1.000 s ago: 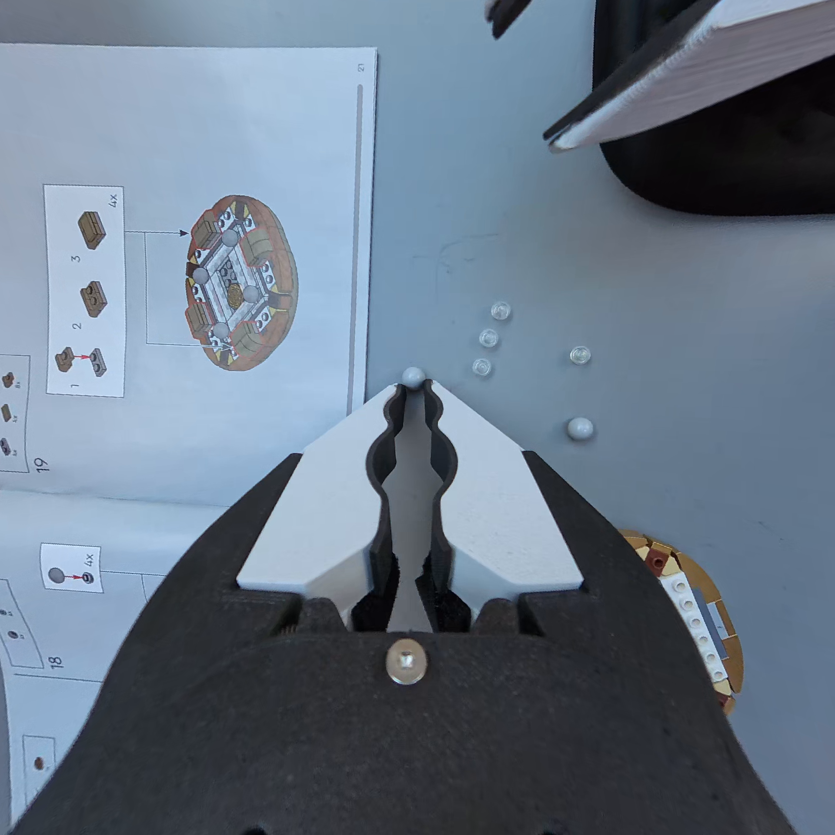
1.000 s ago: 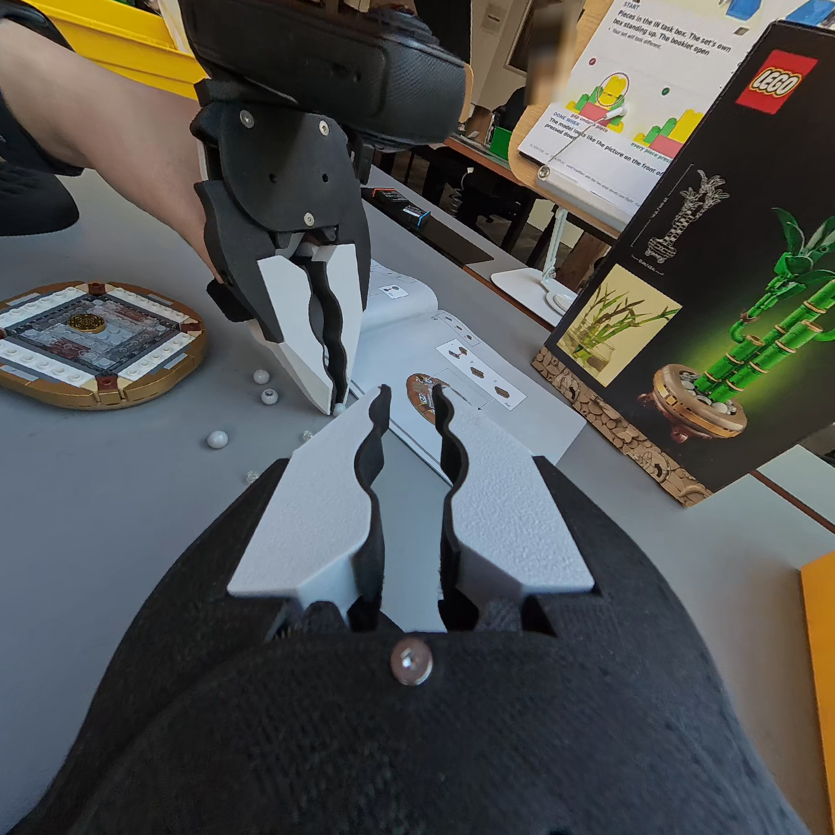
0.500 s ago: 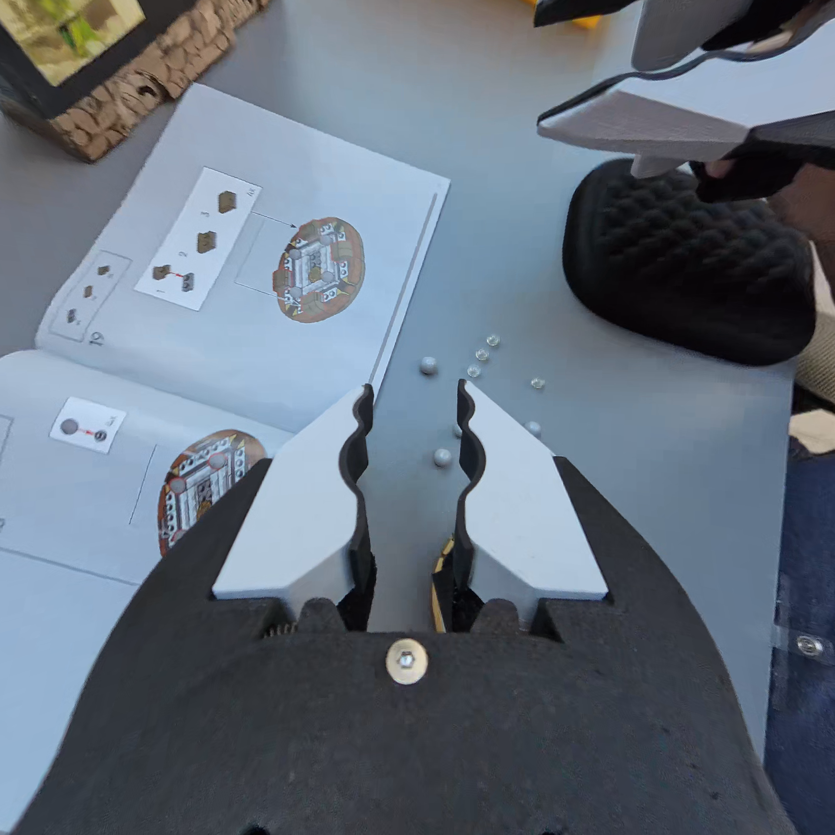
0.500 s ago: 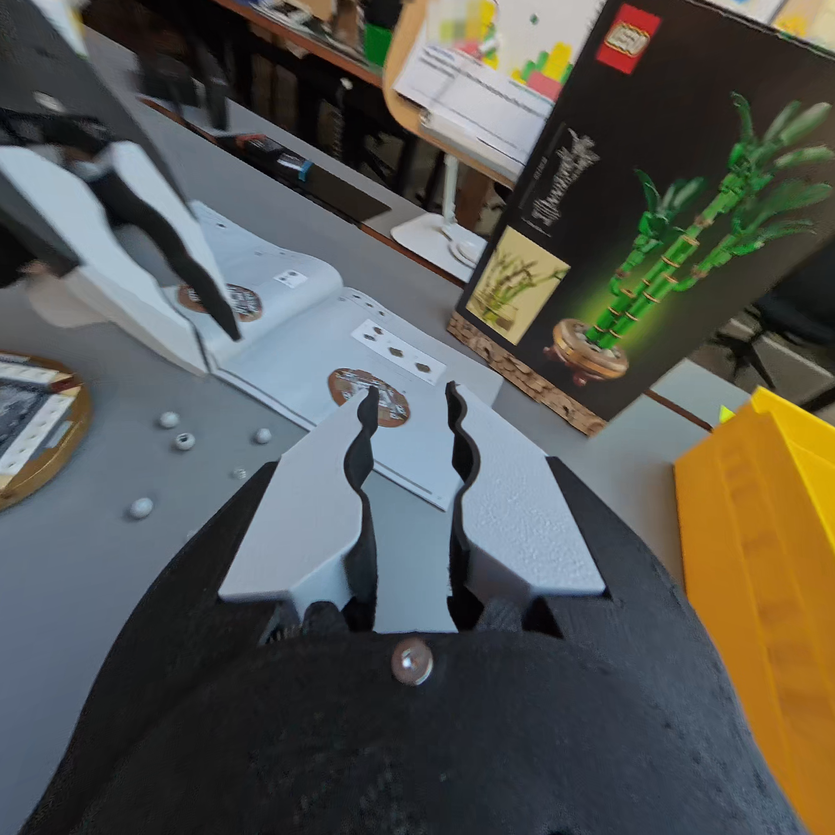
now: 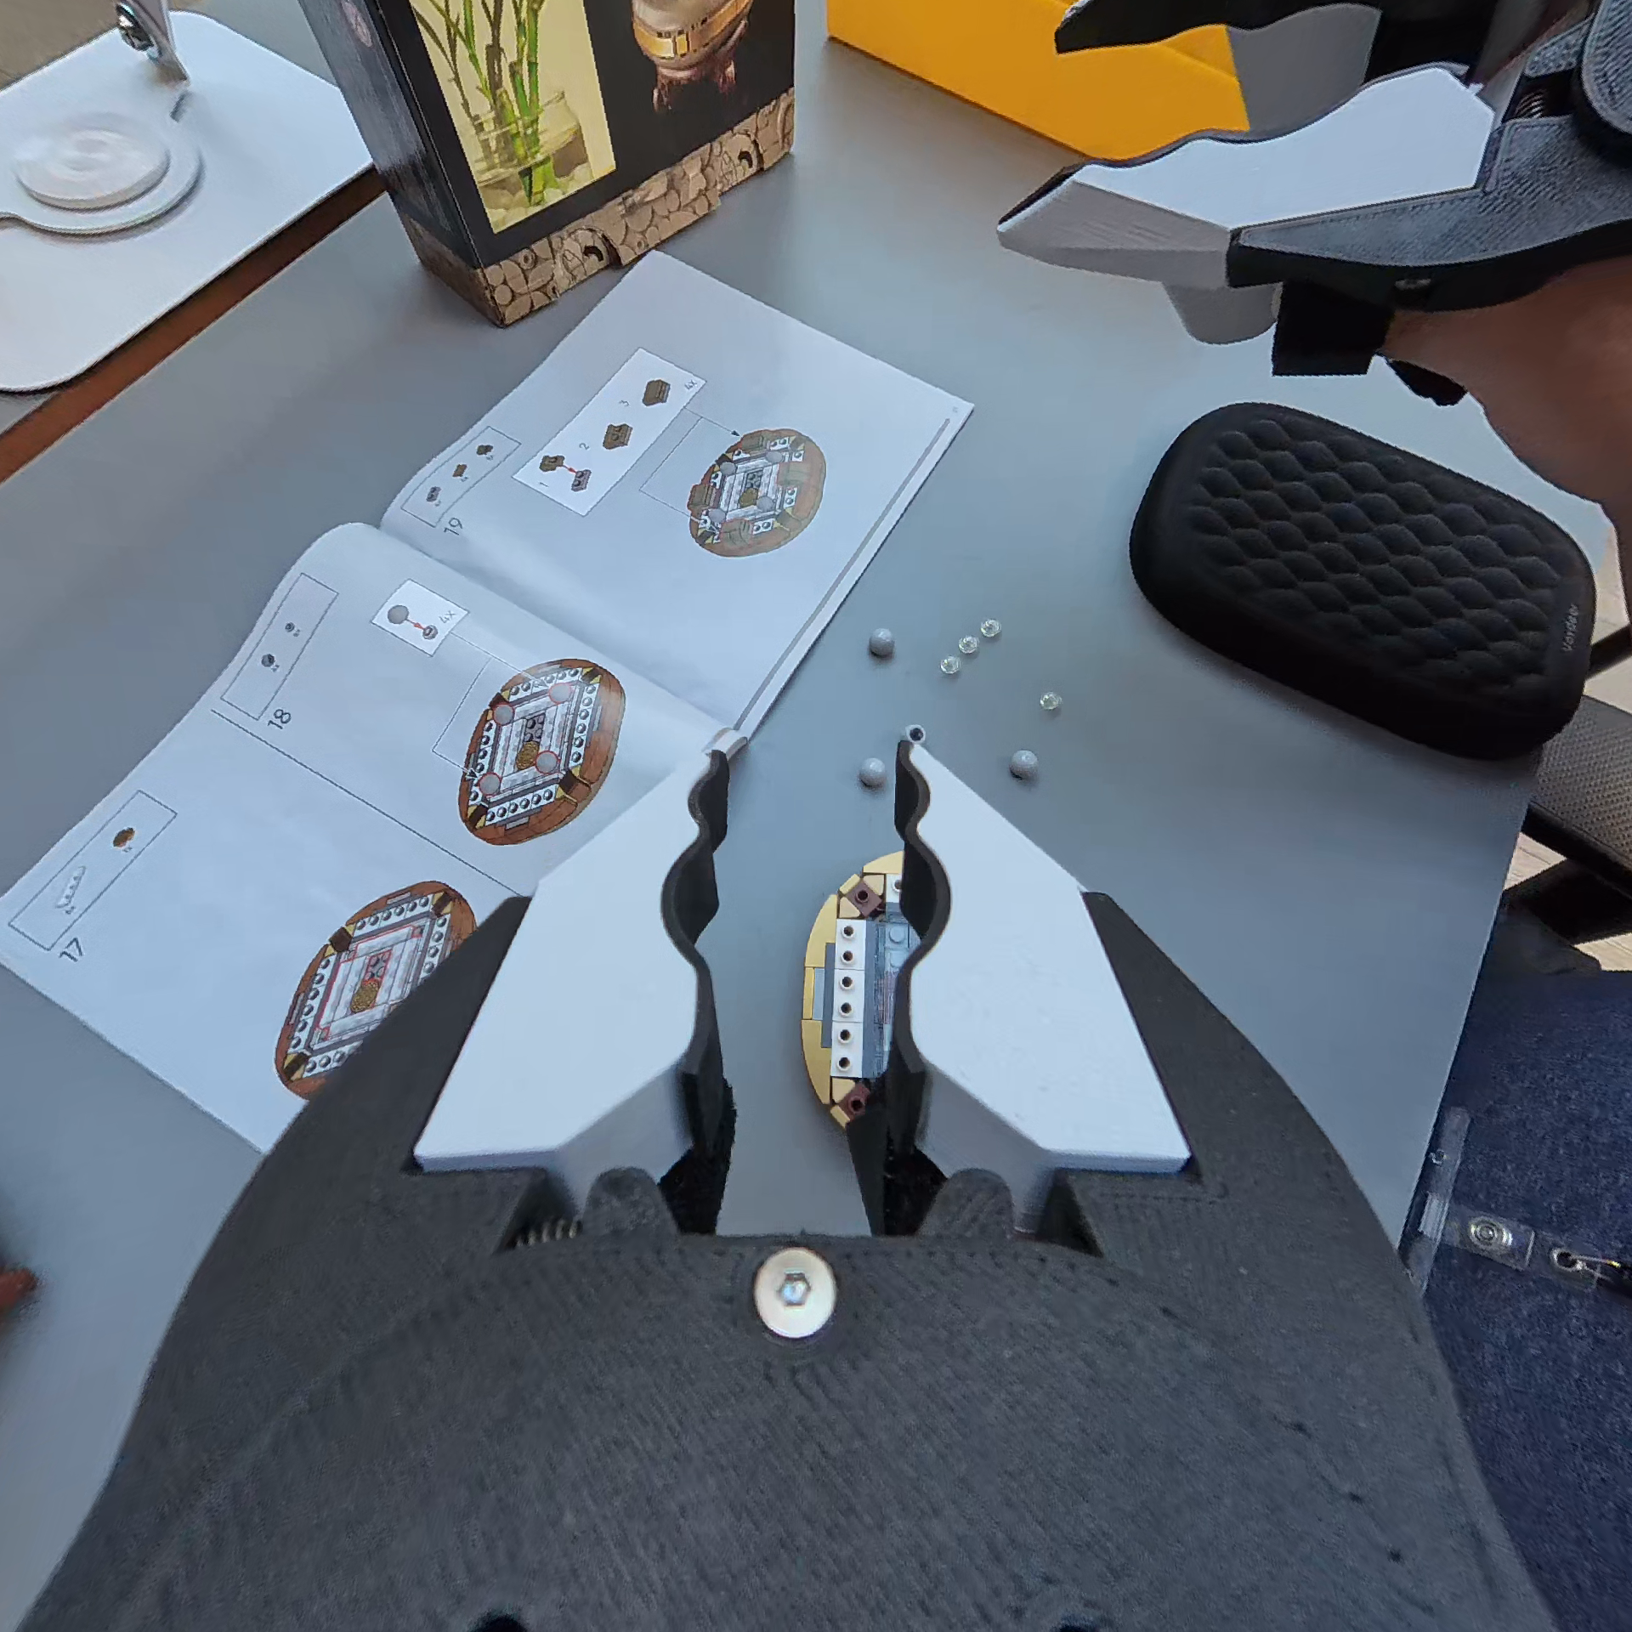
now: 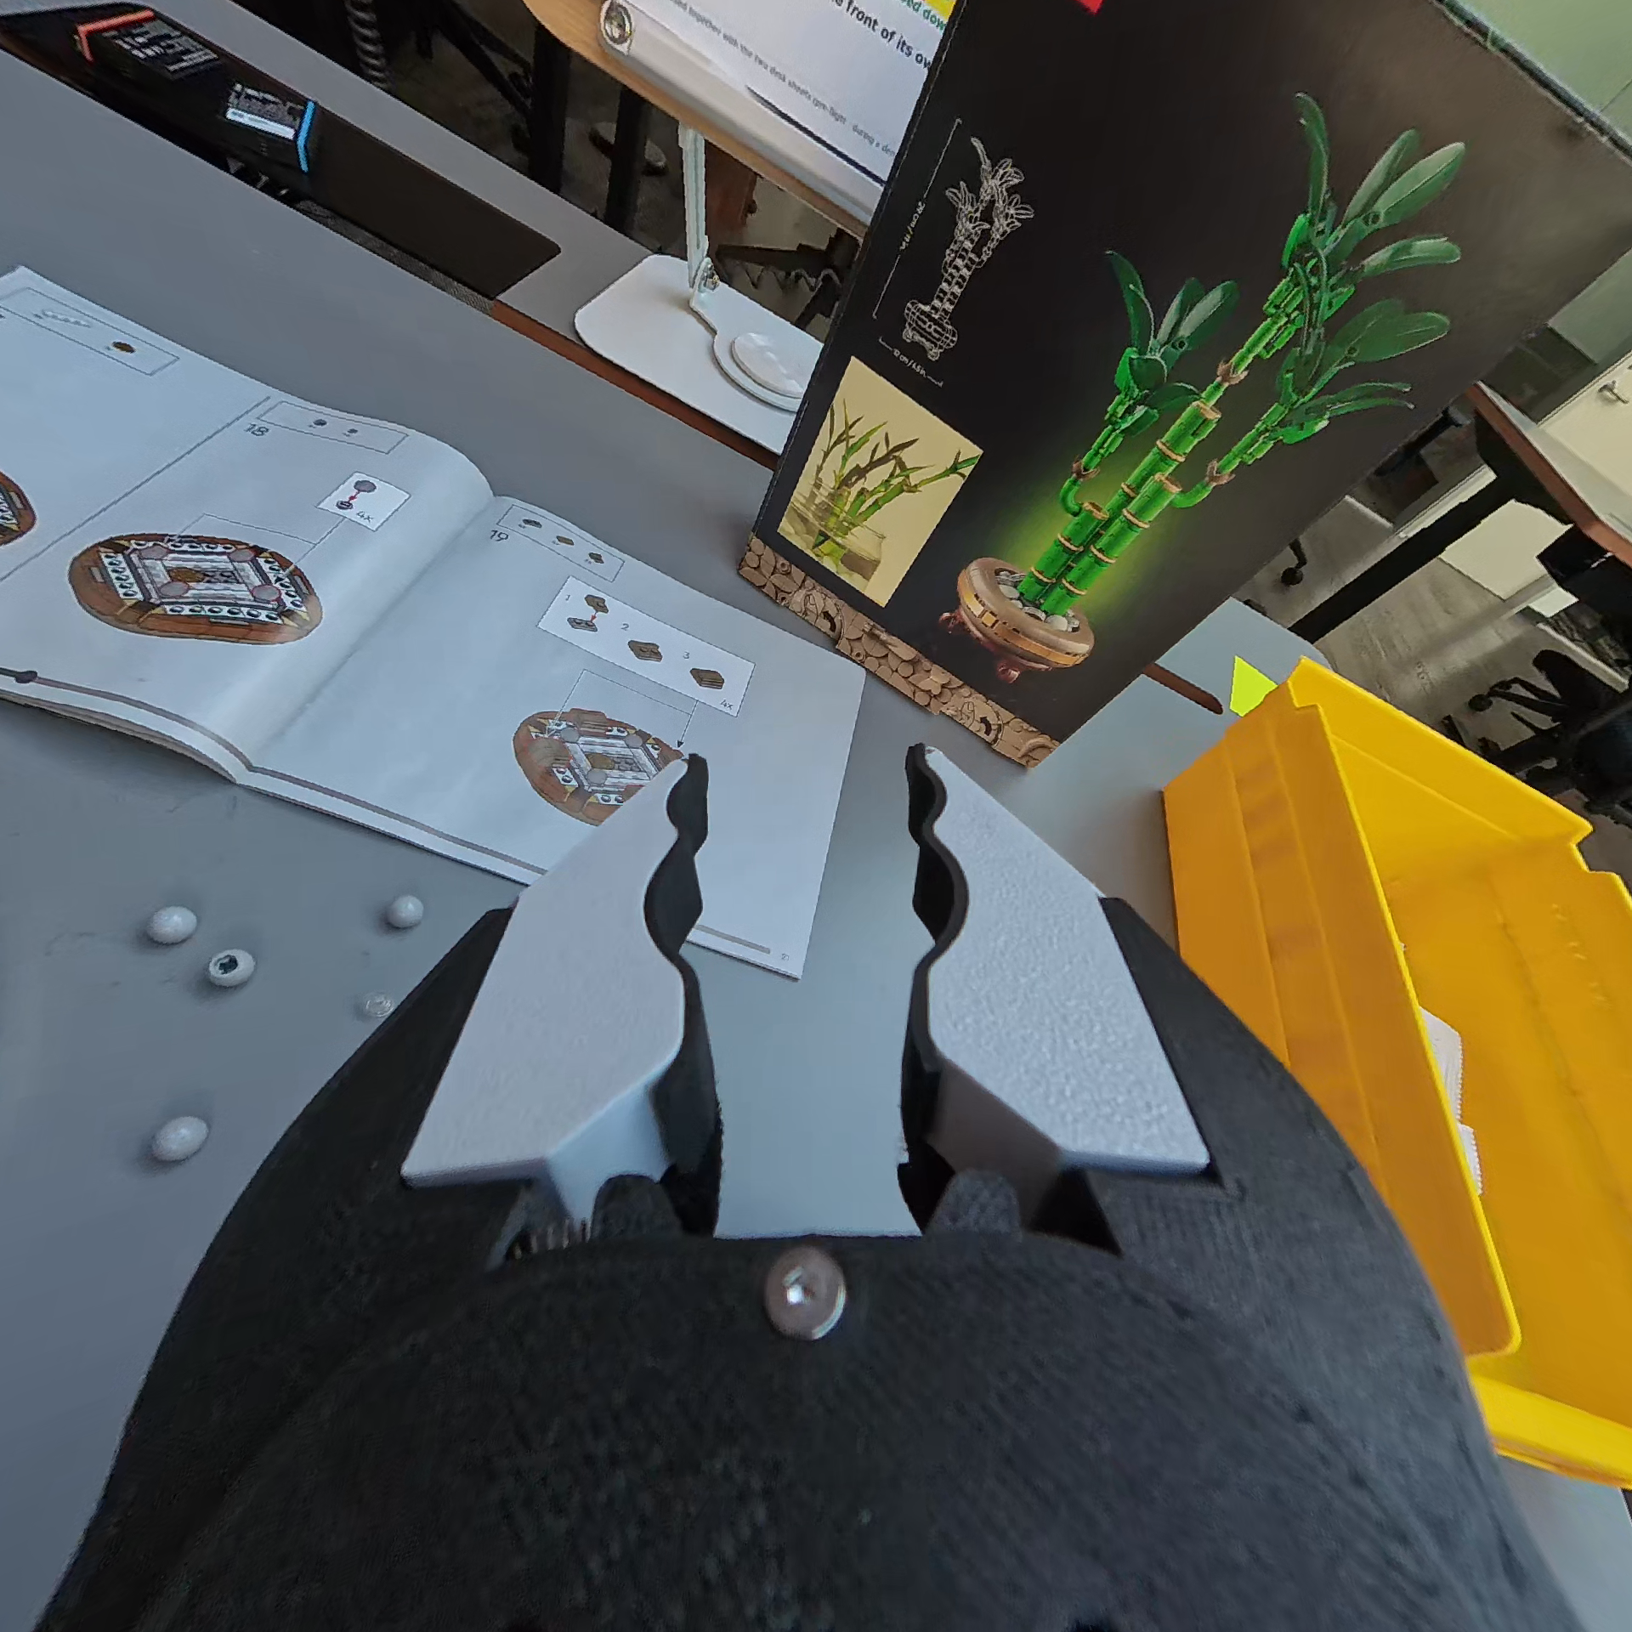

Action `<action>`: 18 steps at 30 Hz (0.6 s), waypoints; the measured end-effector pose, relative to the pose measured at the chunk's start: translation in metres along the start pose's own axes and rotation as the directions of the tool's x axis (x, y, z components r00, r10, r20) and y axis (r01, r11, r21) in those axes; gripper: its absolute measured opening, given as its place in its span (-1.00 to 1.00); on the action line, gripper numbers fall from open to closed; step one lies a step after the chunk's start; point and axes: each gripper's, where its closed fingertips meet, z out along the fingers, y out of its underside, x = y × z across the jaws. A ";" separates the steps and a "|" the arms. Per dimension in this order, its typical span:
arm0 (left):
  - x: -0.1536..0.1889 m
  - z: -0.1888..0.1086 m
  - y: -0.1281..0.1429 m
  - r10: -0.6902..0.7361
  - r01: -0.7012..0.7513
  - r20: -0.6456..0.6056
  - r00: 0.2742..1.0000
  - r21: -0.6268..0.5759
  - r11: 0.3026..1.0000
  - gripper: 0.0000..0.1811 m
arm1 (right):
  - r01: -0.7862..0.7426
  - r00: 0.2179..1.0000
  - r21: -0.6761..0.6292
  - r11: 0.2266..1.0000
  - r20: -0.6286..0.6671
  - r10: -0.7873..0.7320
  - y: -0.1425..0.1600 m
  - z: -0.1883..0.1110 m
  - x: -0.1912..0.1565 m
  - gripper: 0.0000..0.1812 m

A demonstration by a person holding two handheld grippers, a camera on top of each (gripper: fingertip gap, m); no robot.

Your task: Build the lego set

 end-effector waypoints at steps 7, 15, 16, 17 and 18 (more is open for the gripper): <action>-0.001 -0.012 0.003 0.018 -0.017 0.058 0.998 -0.017 1.000 -0.61 | -0.003 1.000 -0.014 1.000 -0.004 0.003 -0.001 -0.002 -0.002 -0.49; -0.009 -0.043 -0.014 0.051 -0.051 0.184 0.982 -0.006 0.999 -0.63 | 0.004 1.000 -0.021 1.000 0.006 -0.004 -0.006 -0.001 -0.008 -0.48; -0.011 -0.048 -0.018 0.055 -0.056 0.202 0.978 -0.002 0.998 -0.63 | 0.002 1.000 -0.021 1.000 0.011 -0.002 -0.006 -0.001 -0.010 -0.48; -0.012 -0.053 -0.024 0.061 -0.063 0.216 0.974 0.002 0.998 -0.65 | -0.001 1.000 -0.022 1.000 0.016 0.001 -0.005 -0.001 -0.010 -0.48; -0.015 -0.059 -0.031 0.067 -0.070 0.240 0.969 0.006 0.998 -0.66 | -0.005 1.000 -0.023 1.000 0.022 0.005 -0.005 0.000 -0.011 -0.47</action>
